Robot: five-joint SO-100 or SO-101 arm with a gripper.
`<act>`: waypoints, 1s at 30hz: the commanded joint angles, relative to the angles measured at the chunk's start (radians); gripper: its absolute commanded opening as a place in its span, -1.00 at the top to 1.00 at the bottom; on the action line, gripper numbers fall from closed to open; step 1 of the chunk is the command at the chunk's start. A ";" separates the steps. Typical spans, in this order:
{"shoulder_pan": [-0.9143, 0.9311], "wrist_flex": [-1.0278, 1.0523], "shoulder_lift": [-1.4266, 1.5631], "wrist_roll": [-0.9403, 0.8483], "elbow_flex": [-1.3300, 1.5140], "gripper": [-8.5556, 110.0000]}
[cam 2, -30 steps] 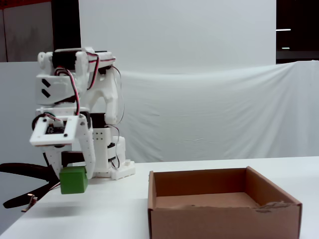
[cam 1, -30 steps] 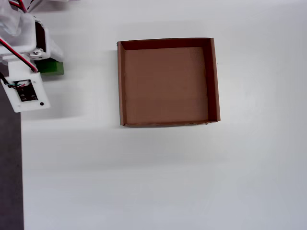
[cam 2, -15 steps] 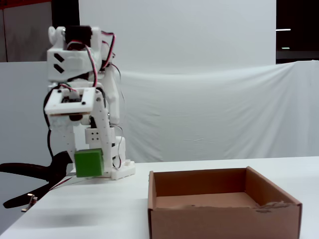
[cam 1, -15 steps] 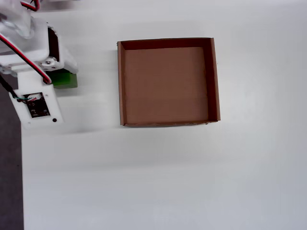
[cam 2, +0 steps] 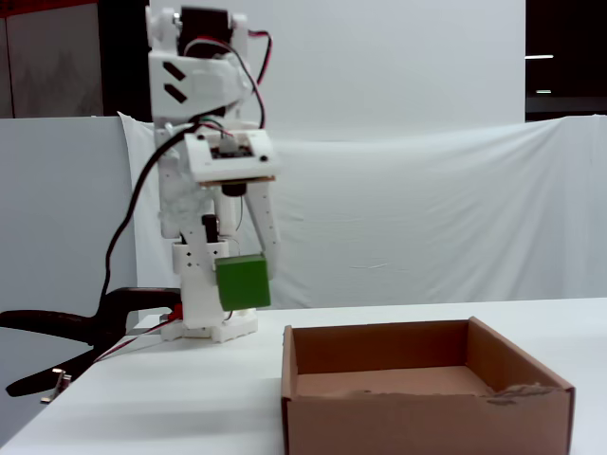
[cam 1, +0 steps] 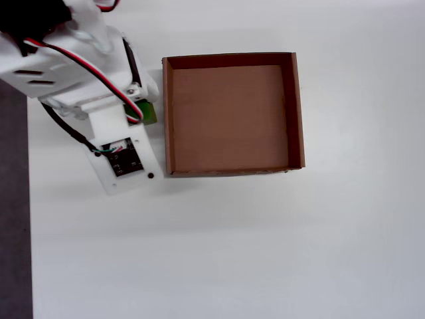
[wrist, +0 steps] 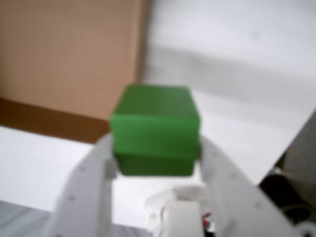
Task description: Grasp a green cube and put it in a box.
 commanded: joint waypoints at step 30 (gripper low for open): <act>-0.368 -0.255 -0.299 0.388 -0.124 0.62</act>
